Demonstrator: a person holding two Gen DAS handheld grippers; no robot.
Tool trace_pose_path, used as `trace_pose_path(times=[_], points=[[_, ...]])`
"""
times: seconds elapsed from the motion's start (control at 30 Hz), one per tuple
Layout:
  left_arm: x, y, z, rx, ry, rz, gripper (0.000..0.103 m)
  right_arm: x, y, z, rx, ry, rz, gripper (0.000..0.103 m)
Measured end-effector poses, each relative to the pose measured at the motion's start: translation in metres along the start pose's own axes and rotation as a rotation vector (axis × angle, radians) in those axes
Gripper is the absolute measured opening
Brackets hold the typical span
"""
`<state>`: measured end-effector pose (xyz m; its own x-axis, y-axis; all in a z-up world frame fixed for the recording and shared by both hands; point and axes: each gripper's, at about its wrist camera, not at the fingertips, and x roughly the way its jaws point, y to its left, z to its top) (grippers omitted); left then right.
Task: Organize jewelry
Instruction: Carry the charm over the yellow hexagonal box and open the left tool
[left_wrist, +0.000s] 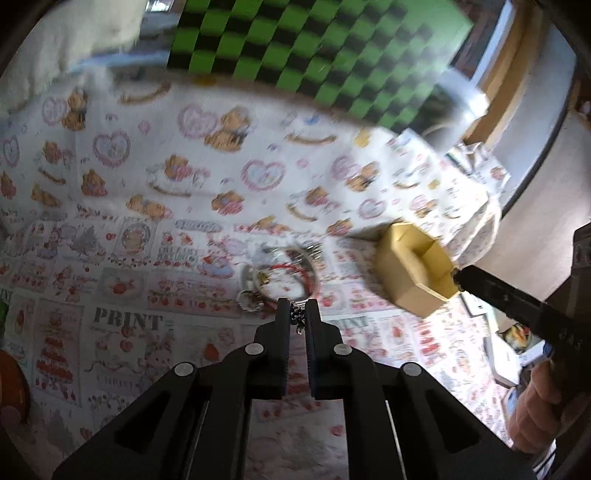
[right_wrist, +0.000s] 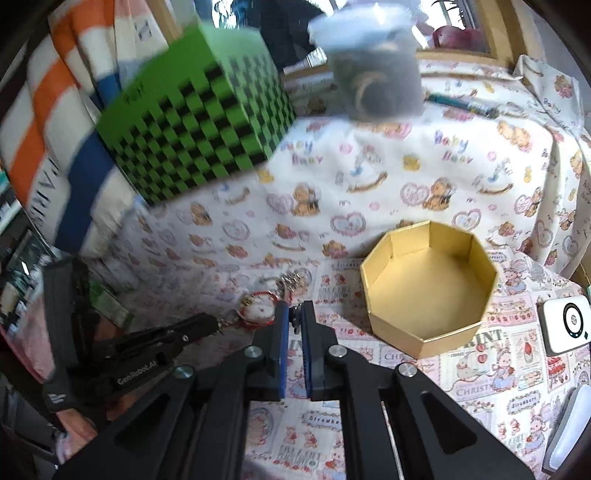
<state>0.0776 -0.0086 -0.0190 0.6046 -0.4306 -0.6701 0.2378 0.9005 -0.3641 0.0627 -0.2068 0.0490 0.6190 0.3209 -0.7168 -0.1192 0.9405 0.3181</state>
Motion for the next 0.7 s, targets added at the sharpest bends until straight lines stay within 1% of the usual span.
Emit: trace_pose_path(times=[0.1, 0.17, 0.23, 0.33, 0.4, 0.47, 0.53, 0.63, 0.7], points=[[-0.017, -0.018, 0.003, 0.027, -0.043, -0.045, 0.007, -0.022, -0.013, 0.005, -0.010, -0.058, -0.031, 0.006], [-0.020, -0.035, 0.007, 0.053, -0.052, -0.069, 0.007, -0.032, -0.035, 0.011, 0.041, -0.082, -0.043, 0.006], [-0.020, -0.058, 0.012, 0.087, -0.053, -0.086, 0.007, -0.034, -0.058, 0.015, 0.106, -0.086, -0.026, 0.006], [-0.013, -0.091, 0.021, 0.135, -0.046, -0.103, 0.007, -0.038, -0.087, 0.019, 0.172, -0.097, -0.055, 0.006], [0.000, -0.111, 0.027, 0.163, -0.040, -0.108, 0.007, -0.032, -0.099, 0.020, 0.200, -0.075, -0.031, 0.006], [0.019, -0.129, 0.034, 0.175, -0.013, -0.099, 0.007, -0.024, -0.106, 0.019, 0.220, -0.055, -0.022, 0.006], [0.043, -0.140, 0.041, 0.188, 0.040, -0.090, 0.007, -0.014, -0.111, 0.017, 0.232, -0.020, -0.011, 0.006], [0.070, -0.144, 0.047, 0.181, 0.092, -0.072, 0.007, -0.004, -0.116, 0.014, 0.237, -0.002, -0.046, 0.006], [0.082, -0.145, 0.045, 0.182, 0.118, -0.068, 0.007, -0.001, -0.119, 0.013, 0.247, 0.011, -0.039, 0.006]])
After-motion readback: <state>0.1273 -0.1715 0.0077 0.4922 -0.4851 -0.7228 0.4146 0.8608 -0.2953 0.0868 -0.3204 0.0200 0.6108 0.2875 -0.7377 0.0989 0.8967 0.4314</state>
